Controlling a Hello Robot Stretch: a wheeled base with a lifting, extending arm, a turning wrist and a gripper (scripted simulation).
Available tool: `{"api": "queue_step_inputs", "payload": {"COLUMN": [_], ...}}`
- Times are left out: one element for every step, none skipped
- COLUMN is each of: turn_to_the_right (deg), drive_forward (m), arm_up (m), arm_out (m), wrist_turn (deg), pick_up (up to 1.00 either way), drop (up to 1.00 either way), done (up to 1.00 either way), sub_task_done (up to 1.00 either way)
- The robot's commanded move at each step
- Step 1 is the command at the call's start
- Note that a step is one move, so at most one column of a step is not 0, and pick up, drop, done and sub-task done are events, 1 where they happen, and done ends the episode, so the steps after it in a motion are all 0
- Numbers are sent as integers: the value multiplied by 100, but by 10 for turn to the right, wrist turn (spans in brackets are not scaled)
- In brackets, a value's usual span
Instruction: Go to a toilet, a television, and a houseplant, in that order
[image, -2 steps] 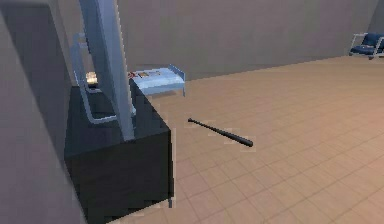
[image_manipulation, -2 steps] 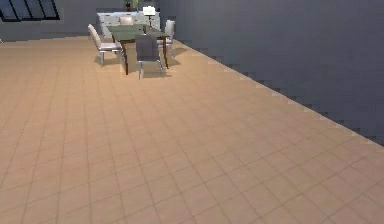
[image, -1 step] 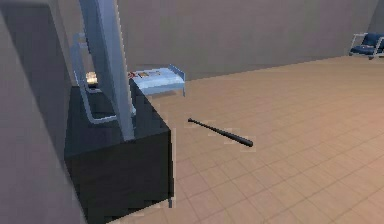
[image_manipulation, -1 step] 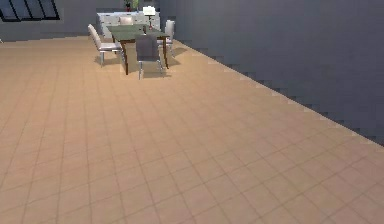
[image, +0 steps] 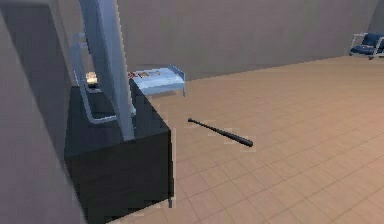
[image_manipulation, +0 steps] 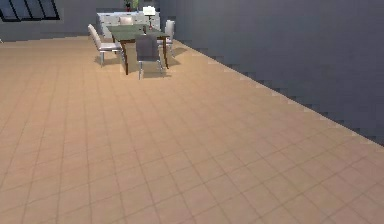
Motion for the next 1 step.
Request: {"api": "queue_step_inputs", "payload": {"turn_to_the_right": [-450], "drive_forward": [0], "arm_up": [0], "arm_out": [0], "wrist_turn": [0], "pick_up": [0], "drop": [0], "done": [0], "sub_task_done": [0]}}
